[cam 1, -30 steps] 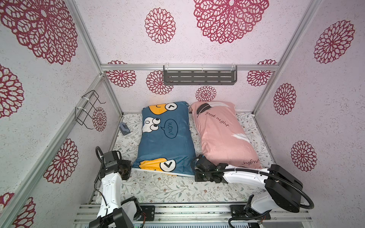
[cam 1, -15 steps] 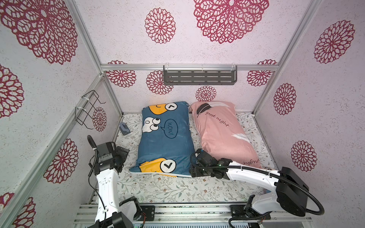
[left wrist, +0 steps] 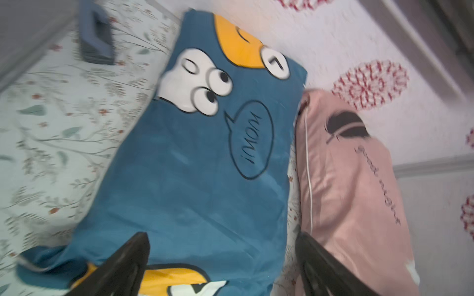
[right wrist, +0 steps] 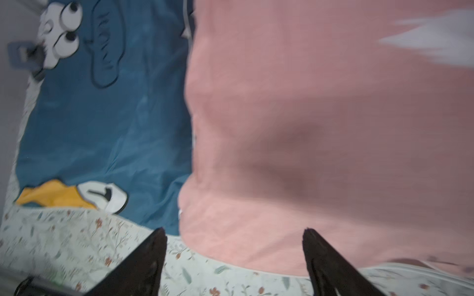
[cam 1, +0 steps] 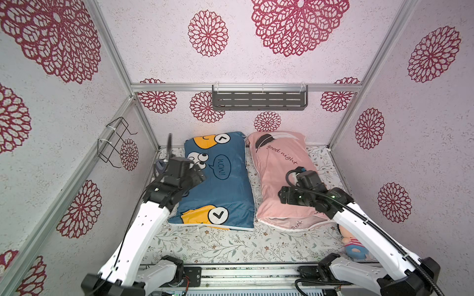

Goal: Zip up pillowcases
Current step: Adjust the pillowcase at the center of the board.

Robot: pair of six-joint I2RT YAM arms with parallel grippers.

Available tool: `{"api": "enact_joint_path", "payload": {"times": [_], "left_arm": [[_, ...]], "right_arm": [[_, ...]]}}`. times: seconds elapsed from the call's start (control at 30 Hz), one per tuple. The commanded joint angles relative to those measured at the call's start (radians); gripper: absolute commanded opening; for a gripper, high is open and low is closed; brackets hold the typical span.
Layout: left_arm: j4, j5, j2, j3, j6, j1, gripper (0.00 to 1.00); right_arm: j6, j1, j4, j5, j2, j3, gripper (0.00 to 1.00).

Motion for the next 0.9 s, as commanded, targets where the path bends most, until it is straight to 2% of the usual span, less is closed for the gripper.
{"api": "enact_joint_path", "payload": {"times": [0.0, 0.13, 0.23, 0.37, 0.5, 0.63, 0.7, 0.87], "left_arm": [[0.080, -0.037, 0.174, 0.115, 0.034, -0.171, 0.90], [0.124, 0.067, 0.442, 0.359, 0.063, -0.335, 0.88], [0.121, 0.126, 0.618, 0.528, 0.072, -0.422, 0.85], [0.118, 0.225, 0.818, 0.675, 0.058, -0.486, 0.81], [0.160, 0.315, 0.948, 0.723, -0.004, -0.505, 0.78], [0.165, 0.280, 1.071, 0.772, -0.050, -0.488, 0.73], [0.149, 0.303, 1.126, 0.817, -0.082, -0.465, 0.72], [0.162, 0.271, 1.073, 0.793, -0.091, -0.458, 0.74]], "right_arm": [[-0.103, -0.137, -0.110, 0.105, -0.028, 0.026, 0.86], [-0.162, -0.373, -0.045, 0.118, 0.008, -0.031, 0.86], [-0.195, -0.536, 0.040, 0.050, 0.029, -0.092, 0.86], [-0.217, -0.666, 0.128, -0.095, 0.073, -0.156, 0.86], [-0.212, -0.674, 0.186, -0.219, 0.118, -0.219, 0.86], [-0.193, -0.671, 0.252, -0.342, 0.144, -0.276, 0.86], [-0.179, -0.658, 0.276, -0.414, 0.157, -0.294, 0.85], [-0.137, -0.556, 0.328, -0.537, 0.174, -0.312, 0.85]]}}
